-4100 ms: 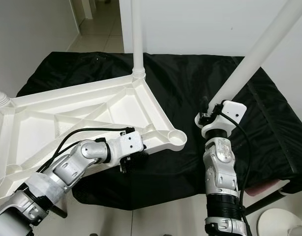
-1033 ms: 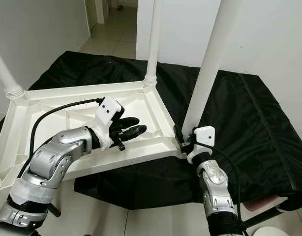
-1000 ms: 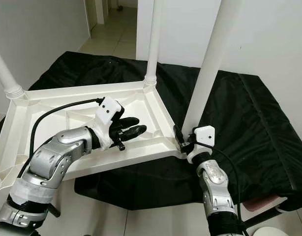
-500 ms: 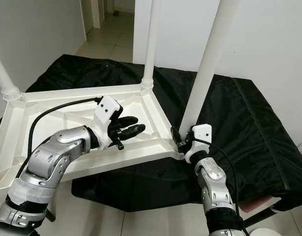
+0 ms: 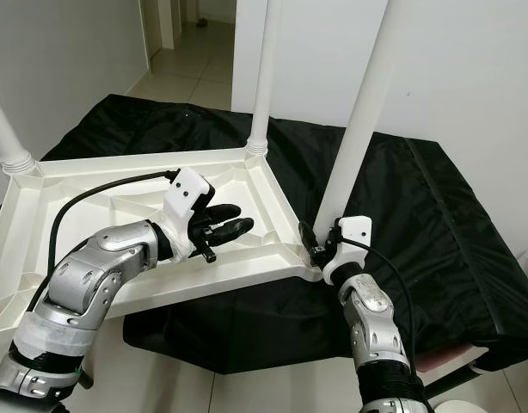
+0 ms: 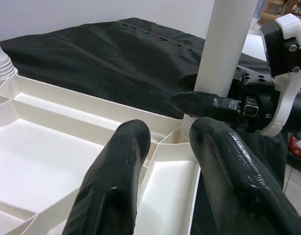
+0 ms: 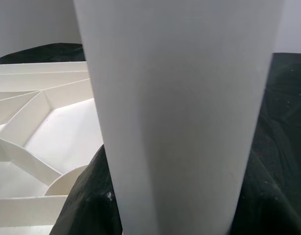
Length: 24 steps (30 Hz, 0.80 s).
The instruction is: Building children table
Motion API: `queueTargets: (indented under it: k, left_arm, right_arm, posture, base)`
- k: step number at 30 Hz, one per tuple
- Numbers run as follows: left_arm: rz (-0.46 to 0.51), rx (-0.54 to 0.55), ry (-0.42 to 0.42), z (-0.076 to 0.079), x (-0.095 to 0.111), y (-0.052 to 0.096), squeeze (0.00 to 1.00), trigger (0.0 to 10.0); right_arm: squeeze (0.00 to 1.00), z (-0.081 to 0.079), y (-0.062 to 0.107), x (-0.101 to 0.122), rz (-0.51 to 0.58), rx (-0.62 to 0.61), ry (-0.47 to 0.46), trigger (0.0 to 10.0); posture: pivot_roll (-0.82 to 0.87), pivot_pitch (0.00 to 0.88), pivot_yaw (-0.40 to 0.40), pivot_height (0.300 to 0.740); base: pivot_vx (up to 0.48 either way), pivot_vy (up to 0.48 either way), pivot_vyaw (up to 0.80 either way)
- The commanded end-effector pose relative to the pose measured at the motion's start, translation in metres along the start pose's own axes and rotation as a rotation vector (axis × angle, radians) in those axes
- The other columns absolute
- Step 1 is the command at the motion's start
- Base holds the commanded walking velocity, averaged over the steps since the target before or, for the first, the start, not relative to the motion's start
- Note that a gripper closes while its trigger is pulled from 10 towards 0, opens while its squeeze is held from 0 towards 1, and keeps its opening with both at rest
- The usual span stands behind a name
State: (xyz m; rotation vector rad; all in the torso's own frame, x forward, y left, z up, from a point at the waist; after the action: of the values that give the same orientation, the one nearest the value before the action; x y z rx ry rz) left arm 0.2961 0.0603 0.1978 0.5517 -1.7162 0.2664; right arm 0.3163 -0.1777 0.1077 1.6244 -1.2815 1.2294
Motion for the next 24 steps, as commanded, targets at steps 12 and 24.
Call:
queueTargets:
  k: [12,24]
  left_arm:
    - [-0.009,0.061,0.002,-0.003,0.001,0.002,0.0,10.0]
    - [-0.011,0.058,0.003,-0.004,0.002,0.002,0.0,10.0]
  right_arm:
    - [0.0,0.001,0.023,-0.031,-0.005,-0.029,-0.142,10.0]
    - [0.0,-0.001,0.032,-0.035,0.085,-0.079,-0.232,10.0]
  posture:
    - [0.08,0.009,-0.059,0.74]
    - [0.08,0.022,-0.05,0.74]
  base:
    - [0.0,0.0,0.0]
    - [0.0,0.0,0.0]
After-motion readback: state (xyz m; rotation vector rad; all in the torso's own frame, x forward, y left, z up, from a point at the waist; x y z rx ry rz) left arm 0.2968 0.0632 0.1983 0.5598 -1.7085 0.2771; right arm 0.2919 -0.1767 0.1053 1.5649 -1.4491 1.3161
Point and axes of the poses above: a point about 5 cm out from each wrist's last joint towards the gripper, its own y axis pointing back from the gripper into the wrist, its own x axis along the axis of the wrist's last joint, z = x × y, the point moved 1 cm from there along -y, pointing out of the wrist towards the gripper, and after that the axes turned 11 degrees about -y, right-handed, at the moved point
